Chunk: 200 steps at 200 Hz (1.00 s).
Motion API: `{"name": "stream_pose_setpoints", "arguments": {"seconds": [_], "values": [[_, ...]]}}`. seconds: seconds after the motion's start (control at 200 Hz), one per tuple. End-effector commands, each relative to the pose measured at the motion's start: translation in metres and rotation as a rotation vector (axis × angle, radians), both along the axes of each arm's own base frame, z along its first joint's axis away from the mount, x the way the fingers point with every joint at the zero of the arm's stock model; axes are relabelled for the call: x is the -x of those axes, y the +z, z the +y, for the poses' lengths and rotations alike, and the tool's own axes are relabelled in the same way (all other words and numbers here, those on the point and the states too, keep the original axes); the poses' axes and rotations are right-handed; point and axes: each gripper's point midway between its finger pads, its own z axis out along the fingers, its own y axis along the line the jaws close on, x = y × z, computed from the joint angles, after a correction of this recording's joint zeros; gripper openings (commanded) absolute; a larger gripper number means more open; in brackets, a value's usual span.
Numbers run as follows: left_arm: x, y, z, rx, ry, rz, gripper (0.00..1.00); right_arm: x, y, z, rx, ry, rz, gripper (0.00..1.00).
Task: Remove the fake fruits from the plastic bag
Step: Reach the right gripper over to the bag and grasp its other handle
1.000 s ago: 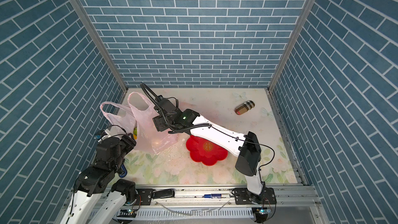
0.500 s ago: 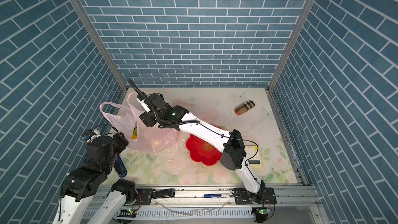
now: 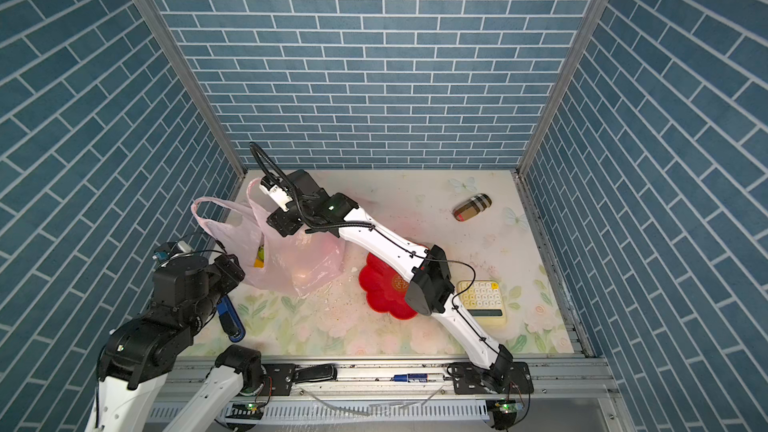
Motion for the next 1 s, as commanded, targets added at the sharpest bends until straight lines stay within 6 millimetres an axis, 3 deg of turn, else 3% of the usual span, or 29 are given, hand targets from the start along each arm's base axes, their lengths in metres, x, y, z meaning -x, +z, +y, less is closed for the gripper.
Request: {"name": "stream_pose_setpoints", "arguments": {"seconds": [0.0,0.355,0.67,0.74,0.885,0.995], "values": [[0.007,-0.006,-0.004,0.006,-0.033,0.028,0.72,0.000,0.014,0.002,-0.032,0.072,-0.031,0.74],[0.007,-0.024,-0.011,0.053,-0.047,0.051,0.70,0.005,-0.009,0.013,-0.044,0.145,0.046,0.73],[0.002,-0.022,-0.012,0.048,-0.052,0.039,0.69,0.031,-0.046,0.027,0.013,0.186,0.099,0.68],[0.000,-0.021,-0.013,0.047,-0.055,0.037,0.69,0.033,-0.051,0.028,0.021,0.181,0.107,0.62],[-0.002,-0.018,-0.014,0.045,-0.064,0.031,0.69,0.031,-0.053,0.026,0.028,0.158,0.117,0.25],[-0.008,-0.014,-0.018,0.049,-0.081,0.022,0.69,0.033,-0.045,0.022,0.025,0.153,0.107,0.08]]}}
